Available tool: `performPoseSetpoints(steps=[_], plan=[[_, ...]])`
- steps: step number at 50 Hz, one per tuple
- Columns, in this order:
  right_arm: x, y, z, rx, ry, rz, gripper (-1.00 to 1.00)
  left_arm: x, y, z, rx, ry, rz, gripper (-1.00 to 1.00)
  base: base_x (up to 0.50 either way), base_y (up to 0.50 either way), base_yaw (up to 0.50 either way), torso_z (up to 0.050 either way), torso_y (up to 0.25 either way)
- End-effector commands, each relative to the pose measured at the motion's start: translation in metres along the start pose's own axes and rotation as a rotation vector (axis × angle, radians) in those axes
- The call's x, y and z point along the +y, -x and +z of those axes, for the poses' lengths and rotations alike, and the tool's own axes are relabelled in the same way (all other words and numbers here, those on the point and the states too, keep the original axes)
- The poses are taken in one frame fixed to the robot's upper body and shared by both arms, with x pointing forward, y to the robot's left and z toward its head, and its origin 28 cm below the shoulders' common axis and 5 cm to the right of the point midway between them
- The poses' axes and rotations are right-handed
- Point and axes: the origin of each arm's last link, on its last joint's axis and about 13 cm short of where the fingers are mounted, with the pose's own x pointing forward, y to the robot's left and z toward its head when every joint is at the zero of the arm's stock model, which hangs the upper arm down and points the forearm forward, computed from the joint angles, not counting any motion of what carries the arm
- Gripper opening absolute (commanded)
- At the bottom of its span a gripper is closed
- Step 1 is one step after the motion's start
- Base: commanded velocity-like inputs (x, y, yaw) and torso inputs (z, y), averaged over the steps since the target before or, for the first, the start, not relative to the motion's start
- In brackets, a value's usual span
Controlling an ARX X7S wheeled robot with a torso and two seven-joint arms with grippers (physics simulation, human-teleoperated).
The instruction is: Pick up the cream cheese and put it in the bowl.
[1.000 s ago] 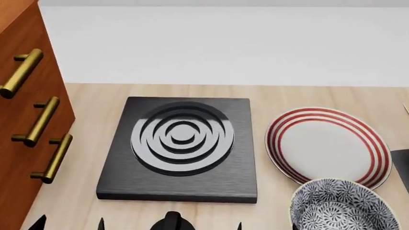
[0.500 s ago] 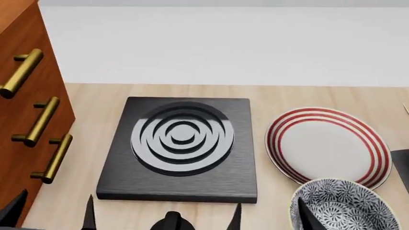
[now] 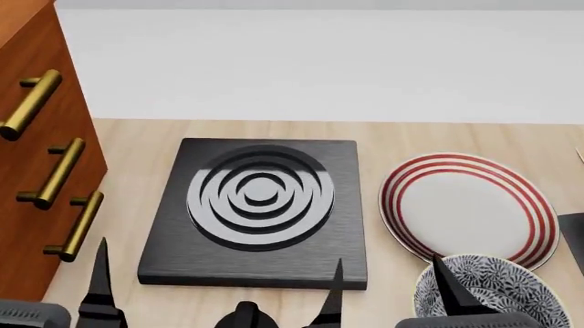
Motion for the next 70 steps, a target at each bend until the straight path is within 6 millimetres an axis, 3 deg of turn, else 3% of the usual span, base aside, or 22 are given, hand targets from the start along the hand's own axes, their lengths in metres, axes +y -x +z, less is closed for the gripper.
performPoseSetpoints(steps=[1, 21, 70], plan=[[-0.0002, 0.0027, 0.0031, -0.009, 0.000, 0.006, 1.00, 0.0012, 0.0035, 0.0067, -0.011, -0.011, -0.001, 1.00, 0.00, 0.00, 0.00, 0.000, 0.000], [0.0011, 0.0033, 0.0034, -0.008, -0.001, 0.019, 1.00, 0.0025, 0.0045, 0.0099, -0.049, -0.004, 0.019, 1.00, 0.00, 0.00, 0.00, 0.000, 0.000], [-0.0018, 0.0041, 0.0040, 0.007, 0.015, 0.025, 1.00, 0.0028, 0.0040, 0.0084, -0.067, 0.002, 0.028, 1.00, 0.00, 0.00, 0.00, 0.000, -0.120]])
